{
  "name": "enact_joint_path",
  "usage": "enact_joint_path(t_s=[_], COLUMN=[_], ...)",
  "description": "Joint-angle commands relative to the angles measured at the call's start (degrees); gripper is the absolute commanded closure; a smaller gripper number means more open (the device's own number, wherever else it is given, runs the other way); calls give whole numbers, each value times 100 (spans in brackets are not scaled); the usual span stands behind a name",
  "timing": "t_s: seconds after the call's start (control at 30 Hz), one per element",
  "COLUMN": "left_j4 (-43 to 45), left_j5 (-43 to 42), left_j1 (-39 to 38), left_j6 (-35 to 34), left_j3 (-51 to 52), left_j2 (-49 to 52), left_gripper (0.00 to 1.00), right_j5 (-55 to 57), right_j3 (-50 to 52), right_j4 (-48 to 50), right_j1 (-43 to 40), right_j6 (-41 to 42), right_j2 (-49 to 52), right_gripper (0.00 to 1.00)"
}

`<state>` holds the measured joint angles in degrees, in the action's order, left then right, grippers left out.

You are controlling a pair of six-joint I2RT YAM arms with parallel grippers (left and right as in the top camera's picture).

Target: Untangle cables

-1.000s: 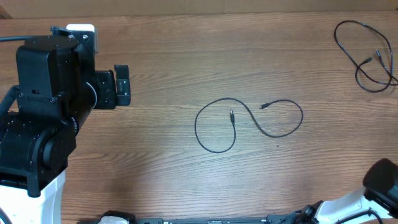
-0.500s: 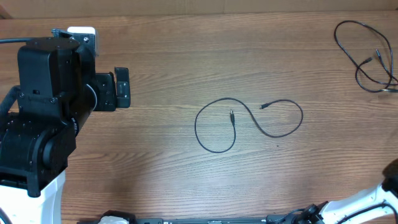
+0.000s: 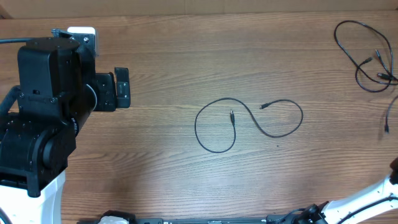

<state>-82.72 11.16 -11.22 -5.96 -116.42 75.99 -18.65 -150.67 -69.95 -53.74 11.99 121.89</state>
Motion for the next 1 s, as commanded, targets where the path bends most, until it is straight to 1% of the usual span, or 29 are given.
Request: enact_joint_path(t_s=[0.0, 0.17, 0.27, 0.33, 0.5, 0.57, 0.77, 0.97], left_j4=[22, 20, 22, 33, -33, -85, -107, -101], left_j5=[-68, -68, -66, -66, -68, -68, -68, -72], left_j1=[-4, -4, -4, -4, -7, -7, -7, -7], left_j6=[66, 66, 68, 66, 63, 63, 63, 61], left_j3=[-74, -74, -74, -74, -74, -74, -74, -74], left_j2=[2, 2, 2, 2, -2, -2, -2, -2], left_gripper=[0, 0, 0, 0, 0, 0, 0, 0], right_j5=[52, 44, -382, -411, 127, 396, 577, 507], right_j3=[168, 704, 1078, 1187, 1344, 1585, 2618, 3766], right_j4=[4, 46, 251, 350, 470, 527, 981, 1720], right_j1=[-372, -649, -717, -695, -404, -289, -258, -262], right_j6=[22, 142, 155, 146, 149, 155, 177, 323], right_j2=[61, 138, 140, 142, 160, 168, 168, 168], right_gripper=[96, 96, 96, 96, 96, 96, 96, 96])
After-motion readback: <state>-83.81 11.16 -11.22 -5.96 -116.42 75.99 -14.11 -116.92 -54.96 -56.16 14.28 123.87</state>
